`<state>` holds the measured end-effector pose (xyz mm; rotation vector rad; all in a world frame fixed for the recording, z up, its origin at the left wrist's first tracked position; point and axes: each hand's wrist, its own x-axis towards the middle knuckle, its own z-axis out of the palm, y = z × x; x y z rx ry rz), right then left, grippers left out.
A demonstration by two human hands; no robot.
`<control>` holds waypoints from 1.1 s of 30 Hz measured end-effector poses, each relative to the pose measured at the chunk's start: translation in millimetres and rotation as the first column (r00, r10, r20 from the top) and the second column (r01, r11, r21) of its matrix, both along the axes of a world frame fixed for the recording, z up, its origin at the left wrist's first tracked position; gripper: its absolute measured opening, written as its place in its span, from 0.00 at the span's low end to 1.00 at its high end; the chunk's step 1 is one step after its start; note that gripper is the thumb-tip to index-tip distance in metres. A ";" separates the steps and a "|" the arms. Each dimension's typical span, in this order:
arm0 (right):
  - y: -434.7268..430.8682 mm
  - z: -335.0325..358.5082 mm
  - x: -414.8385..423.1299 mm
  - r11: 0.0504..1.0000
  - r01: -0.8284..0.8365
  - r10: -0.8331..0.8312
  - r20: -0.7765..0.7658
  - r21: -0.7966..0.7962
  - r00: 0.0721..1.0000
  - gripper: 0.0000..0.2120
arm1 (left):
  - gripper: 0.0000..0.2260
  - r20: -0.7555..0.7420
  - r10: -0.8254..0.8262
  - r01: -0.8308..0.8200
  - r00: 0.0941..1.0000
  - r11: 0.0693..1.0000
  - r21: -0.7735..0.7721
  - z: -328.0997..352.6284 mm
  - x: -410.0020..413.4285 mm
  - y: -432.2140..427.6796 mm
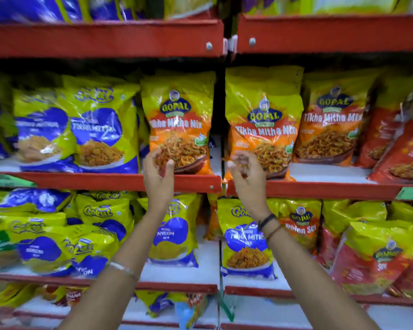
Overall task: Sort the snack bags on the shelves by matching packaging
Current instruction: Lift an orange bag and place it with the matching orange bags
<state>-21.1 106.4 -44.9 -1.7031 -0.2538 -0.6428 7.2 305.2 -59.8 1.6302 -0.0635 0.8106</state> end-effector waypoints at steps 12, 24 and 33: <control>61.2 18.0 76.4 0.971 -0.091 0.032 -0.255 -0.223 0.966 0.35 | 0.16 -0.338 -0.302 0.332 0.891 0.943 0.034 30.9 47.3 55.2; 38.2 18.8 21.3 0.982 -0.156 0.161 -0.048 0.106 0.986 0.22 | 0.23 -0.012 -0.347 0.344 0.938 0.933 -0.107 38.7 -15.8 37.7; -40.9 7.3 -41.5 0.952 -0.136 0.149 -0.025 0.274 0.989 0.16 | 0.21 -0.081 -0.384 0.369 0.920 0.916 -0.154 29.8 -80.9 -35.3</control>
